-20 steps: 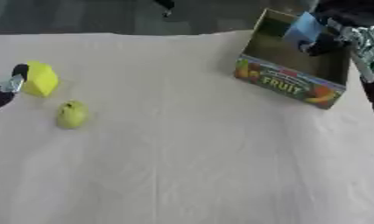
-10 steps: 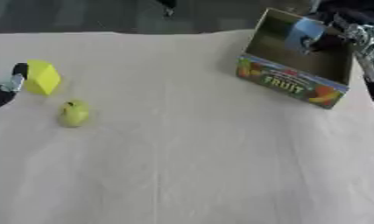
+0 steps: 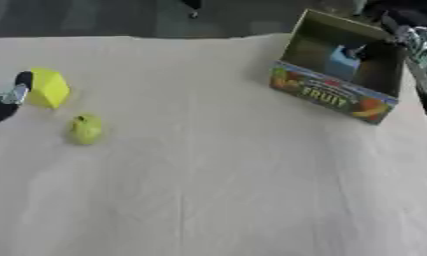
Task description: Pick up the objects with one hand, pass them to the other hand, and then place them into the box on the other side of the table.
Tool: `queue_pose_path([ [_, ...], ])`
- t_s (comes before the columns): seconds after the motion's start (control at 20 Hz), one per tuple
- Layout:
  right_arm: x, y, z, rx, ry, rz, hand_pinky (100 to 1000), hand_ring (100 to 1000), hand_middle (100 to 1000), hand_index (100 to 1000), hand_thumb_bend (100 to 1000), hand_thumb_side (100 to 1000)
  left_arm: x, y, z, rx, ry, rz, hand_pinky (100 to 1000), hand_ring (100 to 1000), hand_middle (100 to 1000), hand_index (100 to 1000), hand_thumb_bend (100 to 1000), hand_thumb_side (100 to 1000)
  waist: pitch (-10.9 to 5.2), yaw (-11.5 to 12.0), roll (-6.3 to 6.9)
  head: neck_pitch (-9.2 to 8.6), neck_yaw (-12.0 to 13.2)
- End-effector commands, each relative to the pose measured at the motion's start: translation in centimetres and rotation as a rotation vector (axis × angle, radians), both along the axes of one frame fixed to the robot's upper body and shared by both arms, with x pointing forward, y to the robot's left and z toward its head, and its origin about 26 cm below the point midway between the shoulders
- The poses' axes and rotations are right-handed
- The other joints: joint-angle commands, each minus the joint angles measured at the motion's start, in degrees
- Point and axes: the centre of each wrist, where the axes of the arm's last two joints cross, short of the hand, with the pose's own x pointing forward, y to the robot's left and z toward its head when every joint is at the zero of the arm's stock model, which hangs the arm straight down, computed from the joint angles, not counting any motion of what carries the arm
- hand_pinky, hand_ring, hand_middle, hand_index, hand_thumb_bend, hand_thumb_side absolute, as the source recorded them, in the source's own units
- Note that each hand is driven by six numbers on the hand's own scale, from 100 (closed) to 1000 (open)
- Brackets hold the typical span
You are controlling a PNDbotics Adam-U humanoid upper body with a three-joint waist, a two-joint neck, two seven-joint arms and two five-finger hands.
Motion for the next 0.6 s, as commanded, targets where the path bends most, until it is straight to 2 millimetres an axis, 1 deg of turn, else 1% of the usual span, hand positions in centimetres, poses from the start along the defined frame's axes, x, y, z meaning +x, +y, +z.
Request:
queue_pose_path([
  [0.05, -0.4, -0.6, 2.1, -0.025, -0.057, -0.001, 1000, 1000, 863, 974, 444, 362, -0.1, 0.9, 1.6, 0.012, -0.042, 0.021, 727, 694, 651, 804, 416, 117, -0.84, -0.1, 0.04, 0.29, 0.2],
  [0.1, -0.5, -0.5, 2.3, -0.013, -0.072, 0.001, 1000, 1000, 851, 973, 440, 322, -0.1, 0.9, 1.6, 0.012, -0.044, 0.022, 727, 693, 650, 803, 417, 117, -0.82, -0.2, 0.09, 0.33, 0.3],
  [0.15, -0.6, -0.4, 2.6, 0.005, -0.092, 0.001, 1000, 1000, 847, 971, 342, 276, -0.1, 0.9, 1.6, 0.011, -0.045, 0.024, 726, 693, 650, 803, 418, 118, -0.81, -0.2, 0.14, 0.39, 0.4],
  [0.2, -0.7, -0.3, 3.0, 0.026, -0.120, -0.001, 1000, 1000, 838, 966, 186, 170, -0.1, 0.9, 1.7, 0.011, -0.046, 0.026, 726, 693, 650, 803, 417, 118, -0.79, -0.2, 0.21, 0.50, 0.6],
  [0.25, -0.9, -0.1, 3.5, 0.052, -0.156, -0.004, 1000, 1000, 825, 956, 100, 100, -0.1, 1.0, 1.8, 0.012, -0.048, 0.029, 726, 694, 651, 803, 417, 118, -0.77, -0.2, 0.29, 0.62, 0.9],
  [0.3, -1.0, 0.2, 4.0, 0.082, -0.192, -0.004, 1000, 1000, 794, 931, 100, 149, 0.0, 1.1, 1.9, 0.013, -0.048, 0.034, 726, 694, 653, 803, 415, 118, -0.74, -0.3, 0.38, 0.76, 1.4],
  [0.35, -1.1, 0.6, 4.4, 0.117, -0.225, -0.004, 1000, 1000, 786, 925, 100, 212, 0.0, 1.2, 2.0, 0.014, -0.049, 0.042, 726, 694, 649, 803, 413, 117, -0.70, -0.4, 0.45, 0.88, 1.8],
  [0.4, -1.2, 1.0, 4.8, 0.152, -0.251, 0.006, 1000, 1000, 771, 912, 100, 335, 0.1, 1.4, 2.2, 0.014, -0.053, 0.052, 724, 693, 639, 803, 413, 111, -0.67, -0.4, 0.56, 1.03, 2.4],
  [0.45, -1.4, 1.3, 5.1, 0.186, -0.269, 0.018, 1000, 1000, 770, 911, 100, 386, 0.2, 1.6, 2.4, 0.015, -0.057, 0.062, 723, 692, 638, 803, 412, 111, -0.63, -0.4, 0.63, 1.14, 2.9],
  [0.5, -1.6, 1.7, 5.5, 0.221, -0.289, 0.030, 1000, 1000, 783, 910, 100, 497, 0.3, 1.8, 2.8, 0.017, -0.064, 0.074, 721, 692, 636, 803, 409, 130, -0.62, -0.5, 0.74, 1.31, 3.7],
  [0.55, -1.8, 1.9, 5.9, 0.255, -0.311, 0.039, 1000, 1000, 785, 911, 100, 505, 0.4, 2.1, 3.3, 0.018, -0.069, 0.086, 721, 692, 635, 803, 407, 132, -0.58, -0.5, 0.79, 1.40, 4.4],
  [0.6, -2.1, 2.1, 6.2, 0.280, -0.335, 0.050, 1000, 1000, 802, 910, 100, 547, 0.6, 2.4, 3.8, 0.020, -0.076, 0.100, 724, 695, 638, 804, 412, 132, -0.57, -0.5, 0.86, 1.51, 5.1],
])
